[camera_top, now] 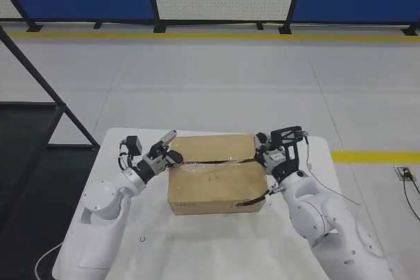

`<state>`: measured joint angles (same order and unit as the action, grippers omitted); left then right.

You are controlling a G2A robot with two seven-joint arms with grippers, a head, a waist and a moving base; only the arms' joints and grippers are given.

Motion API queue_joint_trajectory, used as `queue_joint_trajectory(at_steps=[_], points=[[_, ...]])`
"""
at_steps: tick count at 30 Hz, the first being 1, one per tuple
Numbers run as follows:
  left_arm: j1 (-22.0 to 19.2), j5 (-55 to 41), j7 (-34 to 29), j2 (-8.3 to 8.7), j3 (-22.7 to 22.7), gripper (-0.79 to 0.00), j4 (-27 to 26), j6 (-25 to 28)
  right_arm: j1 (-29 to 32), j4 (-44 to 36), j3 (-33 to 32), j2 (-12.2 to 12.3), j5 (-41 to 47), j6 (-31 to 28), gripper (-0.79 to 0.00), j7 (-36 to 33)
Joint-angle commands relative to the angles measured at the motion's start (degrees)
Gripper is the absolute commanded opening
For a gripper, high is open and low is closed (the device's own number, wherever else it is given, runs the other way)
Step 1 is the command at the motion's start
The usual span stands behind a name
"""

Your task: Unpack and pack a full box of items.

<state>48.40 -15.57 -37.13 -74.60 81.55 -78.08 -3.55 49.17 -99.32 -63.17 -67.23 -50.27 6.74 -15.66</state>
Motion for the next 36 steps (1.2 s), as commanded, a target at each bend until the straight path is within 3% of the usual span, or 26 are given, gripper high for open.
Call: queue_joint_trajectory(at_steps=[1, 20, 36], points=[[0.1, -0.2, 0.1, 0.06, 0.0, 0.0, 0.0, 0.0, 0.1, 0.5, -0.1, -0.2, 0.5, -1.6, -0.785, 3.0], [0.8, -1.9, 1.5, 0.52, -0.6, 0.0, -0.1, 0.3, 0.2, 3.3, 2.4, -2.2, -1.4, -16.0, -0.785, 23.8], [0.7, -2.9, 2.0, 0.87, -1.2, 0.0, 0.9, 0.2, -1.2, 4.4, 3.1, -3.6, -0.1, -23.2, -0.785, 26.3]])
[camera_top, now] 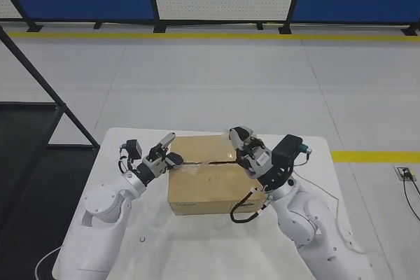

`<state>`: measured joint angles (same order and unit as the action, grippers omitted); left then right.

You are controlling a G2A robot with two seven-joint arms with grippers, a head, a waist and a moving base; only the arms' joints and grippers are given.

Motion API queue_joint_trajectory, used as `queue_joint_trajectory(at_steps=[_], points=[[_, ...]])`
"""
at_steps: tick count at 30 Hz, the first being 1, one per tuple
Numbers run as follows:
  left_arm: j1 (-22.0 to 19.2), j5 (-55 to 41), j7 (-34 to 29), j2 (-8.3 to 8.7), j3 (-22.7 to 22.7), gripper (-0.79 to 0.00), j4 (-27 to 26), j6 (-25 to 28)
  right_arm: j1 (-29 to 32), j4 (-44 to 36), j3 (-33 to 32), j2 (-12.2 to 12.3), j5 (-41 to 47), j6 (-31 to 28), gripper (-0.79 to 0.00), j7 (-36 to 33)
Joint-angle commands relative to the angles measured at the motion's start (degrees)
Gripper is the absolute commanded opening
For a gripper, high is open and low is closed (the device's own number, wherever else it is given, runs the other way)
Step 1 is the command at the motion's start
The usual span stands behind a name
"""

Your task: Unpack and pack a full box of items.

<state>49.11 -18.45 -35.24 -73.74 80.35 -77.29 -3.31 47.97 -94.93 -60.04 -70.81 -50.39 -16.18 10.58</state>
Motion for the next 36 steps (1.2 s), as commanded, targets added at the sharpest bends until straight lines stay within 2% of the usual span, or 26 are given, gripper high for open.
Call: queue_joint_trajectory(at_steps=[1, 27, 36], points=[[-0.1, -0.1, 0.1, 0.03, -0.1, 0.0, 0.2, 0.0, -0.1, 0.1, 0.0, -0.1, 0.3, -0.8, -0.785, 0.2], [-1.0, -0.7, 1.5, 0.24, -2.1, 0.0, 2.6, -0.1, -4.5, 4.6, -1.0, -2.0, 7.0, -11.2, -0.785, -2.7], [-1.1, -1.1, 1.6, 0.38, -2.2, 0.0, 2.7, -0.1, -6.8, 9.9, -2.3, -2.4, 9.8, -9.8, -0.785, -7.7]])
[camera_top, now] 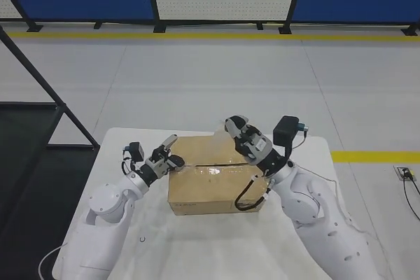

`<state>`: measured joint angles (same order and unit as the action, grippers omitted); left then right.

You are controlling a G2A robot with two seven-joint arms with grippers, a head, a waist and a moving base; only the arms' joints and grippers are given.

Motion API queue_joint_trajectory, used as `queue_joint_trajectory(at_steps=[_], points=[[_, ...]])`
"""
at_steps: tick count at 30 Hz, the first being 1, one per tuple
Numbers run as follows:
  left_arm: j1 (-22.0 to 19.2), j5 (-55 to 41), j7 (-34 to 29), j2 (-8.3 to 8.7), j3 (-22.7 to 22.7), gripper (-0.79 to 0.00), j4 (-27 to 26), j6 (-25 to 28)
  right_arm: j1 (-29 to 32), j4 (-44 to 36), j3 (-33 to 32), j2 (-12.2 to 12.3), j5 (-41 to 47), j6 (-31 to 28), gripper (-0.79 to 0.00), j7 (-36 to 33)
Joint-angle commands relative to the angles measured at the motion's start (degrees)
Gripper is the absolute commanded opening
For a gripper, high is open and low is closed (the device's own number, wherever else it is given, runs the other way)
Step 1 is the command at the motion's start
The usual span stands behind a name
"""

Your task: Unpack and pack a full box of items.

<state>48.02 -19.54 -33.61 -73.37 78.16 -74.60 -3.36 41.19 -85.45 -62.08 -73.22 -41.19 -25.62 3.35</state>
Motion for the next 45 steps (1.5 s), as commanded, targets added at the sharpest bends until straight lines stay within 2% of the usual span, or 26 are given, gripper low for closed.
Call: queue_joint_trajectory(at_steps=[1, 15, 28, 37, 45], points=[[0.0, 0.0, 0.0, 0.04, 0.0, 0.0, 0.0, 0.0, 0.0, 0.9, -0.7, 0.0, 1.3, -0.9, -0.785, -0.9], [-0.7, -0.4, 0.0, 0.19, -0.5, 0.0, 0.5, -0.1, 3.7, 2.9, -7.7, 1.3, 5.2, -3.3, -0.785, -7.8], [-0.9, -0.3, 0.3, 0.25, -1.4, 0.0, 0.6, -0.3, 5.4, 6.4, -10.6, 1.9, 8.5, -4.5, -0.785, -12.1], [-1.0, -0.2, 0.6, 0.33, -1.7, 0.0, 0.6, -0.6, 3.7, 11.2, -11.5, 2.0, 11.9, -5.6, -0.785, -13.5], [-0.4, -0.4, 0.9, 0.46, -1.6, 0.0, 0.3, -0.4, 1.9, 9.7, -10.3, 1.7, 11.0, -6.0, -0.785, -13.6]])
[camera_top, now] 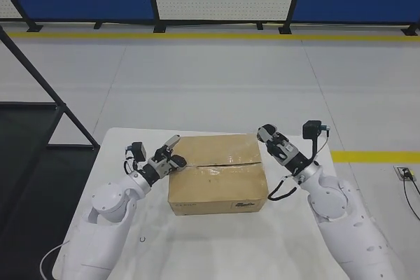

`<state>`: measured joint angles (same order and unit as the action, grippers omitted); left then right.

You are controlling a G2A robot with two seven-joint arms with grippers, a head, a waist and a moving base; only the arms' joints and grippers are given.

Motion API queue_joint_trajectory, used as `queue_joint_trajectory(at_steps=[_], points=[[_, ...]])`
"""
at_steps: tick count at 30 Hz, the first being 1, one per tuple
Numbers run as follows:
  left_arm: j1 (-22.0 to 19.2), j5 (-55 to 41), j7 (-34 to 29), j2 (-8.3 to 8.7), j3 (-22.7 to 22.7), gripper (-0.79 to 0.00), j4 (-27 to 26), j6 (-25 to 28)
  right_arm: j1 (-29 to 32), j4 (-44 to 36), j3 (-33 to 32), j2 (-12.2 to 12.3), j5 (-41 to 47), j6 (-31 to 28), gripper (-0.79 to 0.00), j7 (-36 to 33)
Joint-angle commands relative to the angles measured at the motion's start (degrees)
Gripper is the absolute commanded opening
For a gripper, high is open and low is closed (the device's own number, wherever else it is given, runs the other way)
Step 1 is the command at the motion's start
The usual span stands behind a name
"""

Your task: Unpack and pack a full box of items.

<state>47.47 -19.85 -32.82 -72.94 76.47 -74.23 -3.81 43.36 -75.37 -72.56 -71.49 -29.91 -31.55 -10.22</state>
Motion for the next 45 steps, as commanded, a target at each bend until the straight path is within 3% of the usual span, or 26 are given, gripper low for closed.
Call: queue_joint_trajectory(at_steps=[1, 23, 36, 45], points=[[0.3, -0.1, 0.1, 0.04, 0.1, 0.0, -0.2, 0.1, -0.4, -0.7, 0.3, 0.0, -0.5, -0.1, -0.785, -0.1], [1.8, -2.1, 0.4, 0.44, 1.3, 0.0, -1.1, 0.6, -1.5, -4.2, 0.7, 0.0, 0.6, -1.5, -0.785, -3.0], [1.8, -2.3, 0.5, 0.55, 1.0, 0.0, -1.1, 0.6, -2.1, -0.5, -0.5, 0.3, 3.4, -2.5, -0.785, -5.9], [1.9, -2.2, 0.8, 0.62, 0.8, 0.0, -1.3, 0.5, -2.7, 4.6, -1.9, 1.1, 8.5, -4.5, -0.785, -13.2]])
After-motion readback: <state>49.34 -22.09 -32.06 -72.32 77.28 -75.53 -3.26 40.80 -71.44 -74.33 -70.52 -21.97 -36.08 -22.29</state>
